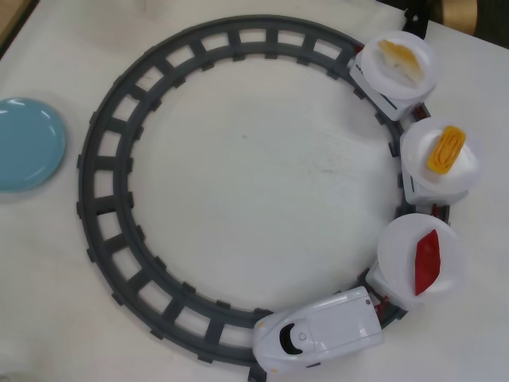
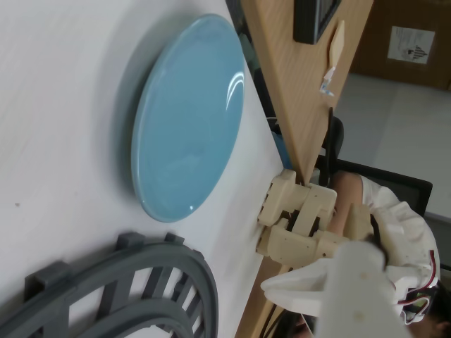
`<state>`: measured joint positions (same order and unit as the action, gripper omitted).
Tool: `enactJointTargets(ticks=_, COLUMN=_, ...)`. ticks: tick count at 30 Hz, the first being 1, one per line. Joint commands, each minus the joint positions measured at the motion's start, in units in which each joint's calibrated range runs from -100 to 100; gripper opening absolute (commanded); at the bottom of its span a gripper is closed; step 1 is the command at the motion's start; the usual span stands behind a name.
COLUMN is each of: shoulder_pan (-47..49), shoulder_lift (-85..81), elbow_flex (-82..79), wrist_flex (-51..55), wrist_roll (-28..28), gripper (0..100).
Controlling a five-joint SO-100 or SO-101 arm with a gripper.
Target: Pick up the sushi from the Shinkansen and put it on the blue dish
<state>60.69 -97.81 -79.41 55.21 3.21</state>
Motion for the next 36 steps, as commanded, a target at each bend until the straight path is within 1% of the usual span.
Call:
enactJointTargets(ticks=1, shoulder_pan=-0.7, shoulder_lift=-0.2, elbow_flex=-6.0, wrist_flex=-1.6, wrist_roll=-0.1, gripper=21)
enactJointTargets(ticks=36, shoulder_pan=-0.7, shoulder_lift=0.0, elbow_flex=-5.0, wrist_flex=-1.6, wrist_roll=-0.2, gripper=21)
